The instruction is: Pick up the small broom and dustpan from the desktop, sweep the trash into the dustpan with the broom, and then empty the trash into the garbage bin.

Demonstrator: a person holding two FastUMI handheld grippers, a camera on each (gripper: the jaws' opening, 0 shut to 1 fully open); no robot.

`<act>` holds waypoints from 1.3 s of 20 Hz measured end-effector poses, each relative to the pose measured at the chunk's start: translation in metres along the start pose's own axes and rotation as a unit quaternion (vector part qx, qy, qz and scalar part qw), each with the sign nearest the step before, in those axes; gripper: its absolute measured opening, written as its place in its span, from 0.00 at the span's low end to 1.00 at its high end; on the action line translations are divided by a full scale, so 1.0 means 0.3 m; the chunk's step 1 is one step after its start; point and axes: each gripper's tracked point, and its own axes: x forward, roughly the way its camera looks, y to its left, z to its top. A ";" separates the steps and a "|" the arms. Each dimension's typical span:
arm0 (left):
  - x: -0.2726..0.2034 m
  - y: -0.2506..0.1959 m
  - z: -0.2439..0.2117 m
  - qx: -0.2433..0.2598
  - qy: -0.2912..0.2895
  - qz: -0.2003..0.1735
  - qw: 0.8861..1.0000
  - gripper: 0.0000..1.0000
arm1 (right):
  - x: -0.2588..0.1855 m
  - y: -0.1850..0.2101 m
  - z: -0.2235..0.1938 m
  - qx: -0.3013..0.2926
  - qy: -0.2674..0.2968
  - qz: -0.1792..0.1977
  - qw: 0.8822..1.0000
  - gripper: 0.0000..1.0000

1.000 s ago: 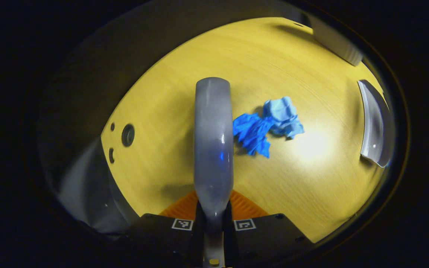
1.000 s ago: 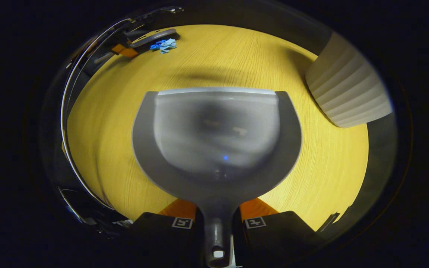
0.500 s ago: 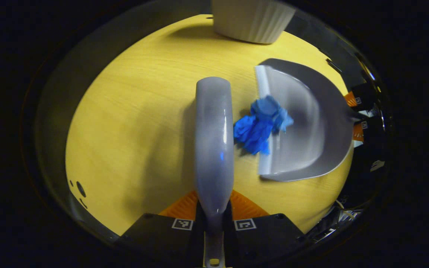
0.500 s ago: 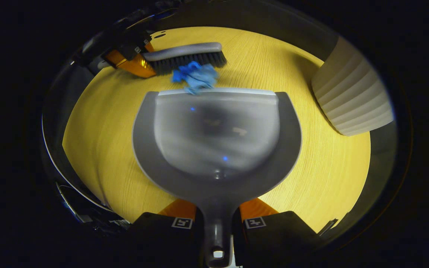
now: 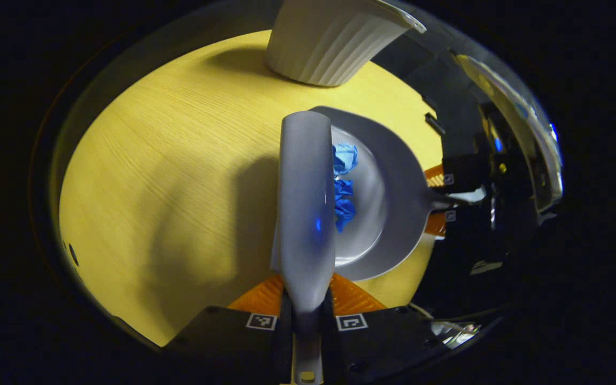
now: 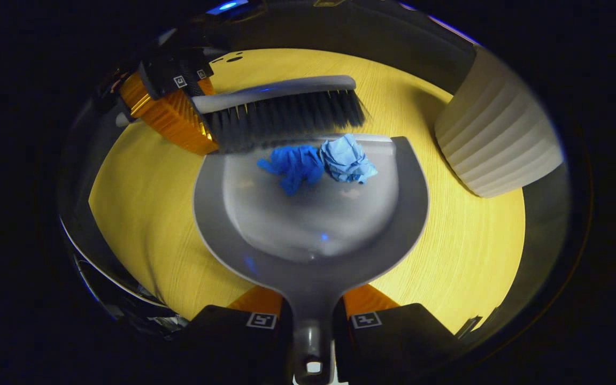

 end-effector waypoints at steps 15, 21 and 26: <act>-0.121 -0.128 -0.373 -0.235 -0.099 0.121 0.959 0.26 | -0.371 -0.432 -0.189 0.082 -0.048 -0.080 0.992 0.35; -0.082 -0.198 -0.424 -0.250 -0.089 0.122 0.956 0.26 | -0.621 -0.608 -0.262 0.072 -0.053 -0.139 0.986 0.36; -0.053 -0.215 -0.443 -0.255 -0.082 0.122 0.956 0.26 | -0.795 -0.678 -0.206 0.090 -0.065 -0.125 0.986 0.36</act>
